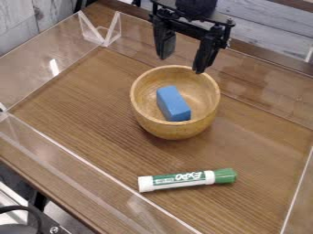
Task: Put the green marker in the brown bowl
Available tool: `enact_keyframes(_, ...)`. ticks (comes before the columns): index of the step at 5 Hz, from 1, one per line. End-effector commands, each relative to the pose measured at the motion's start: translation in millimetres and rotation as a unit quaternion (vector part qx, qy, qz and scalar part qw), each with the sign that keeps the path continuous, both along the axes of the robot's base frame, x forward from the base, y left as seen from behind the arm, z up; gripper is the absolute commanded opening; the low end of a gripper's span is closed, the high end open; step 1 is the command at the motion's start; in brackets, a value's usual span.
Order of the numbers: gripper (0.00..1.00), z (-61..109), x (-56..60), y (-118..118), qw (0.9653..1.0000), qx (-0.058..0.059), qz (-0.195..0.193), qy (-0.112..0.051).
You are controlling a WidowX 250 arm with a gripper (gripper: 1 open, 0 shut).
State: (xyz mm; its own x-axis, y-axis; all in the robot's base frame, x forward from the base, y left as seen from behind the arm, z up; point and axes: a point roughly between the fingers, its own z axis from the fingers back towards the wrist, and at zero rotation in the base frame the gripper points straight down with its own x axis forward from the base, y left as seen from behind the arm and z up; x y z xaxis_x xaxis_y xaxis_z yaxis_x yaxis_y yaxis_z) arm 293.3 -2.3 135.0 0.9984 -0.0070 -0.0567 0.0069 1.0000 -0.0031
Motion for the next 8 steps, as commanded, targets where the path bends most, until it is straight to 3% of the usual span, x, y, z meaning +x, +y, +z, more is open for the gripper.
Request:
enact_keyframes(1, 1.00, -5.9, -7.1, -5.7, 0.9986, -0.003, -0.051, 0.009)
enact_keyframes(2, 1.00, -9.0, -26.7, -20.0, 0.9885, -0.008, -0.151, 0.006)
enact_keyframes(3, 1.00, -6.8, -46.3, -34.6, 0.9682, -0.010, -0.250, -0.001)
enact_keyframes(4, 1.00, -2.2, -61.1, -45.4, 0.9496, -0.007, -0.313, -0.009)
enact_keyframes(5, 1.00, -2.5, -69.6, -51.5, 0.9364, -0.005, -0.351, -0.015)
enact_keyframes(6, 1.00, -8.6, -74.1, -55.2, 0.9267, -0.006, -0.375, -0.020)
enact_keyframes(7, 1.00, -17.9, -82.2, -61.5, 0.9058, -0.001, -0.423, -0.030)
enact_keyframes(8, 1.00, -31.4, -83.9, -65.9, 0.8907, 0.003, -0.453, -0.035)
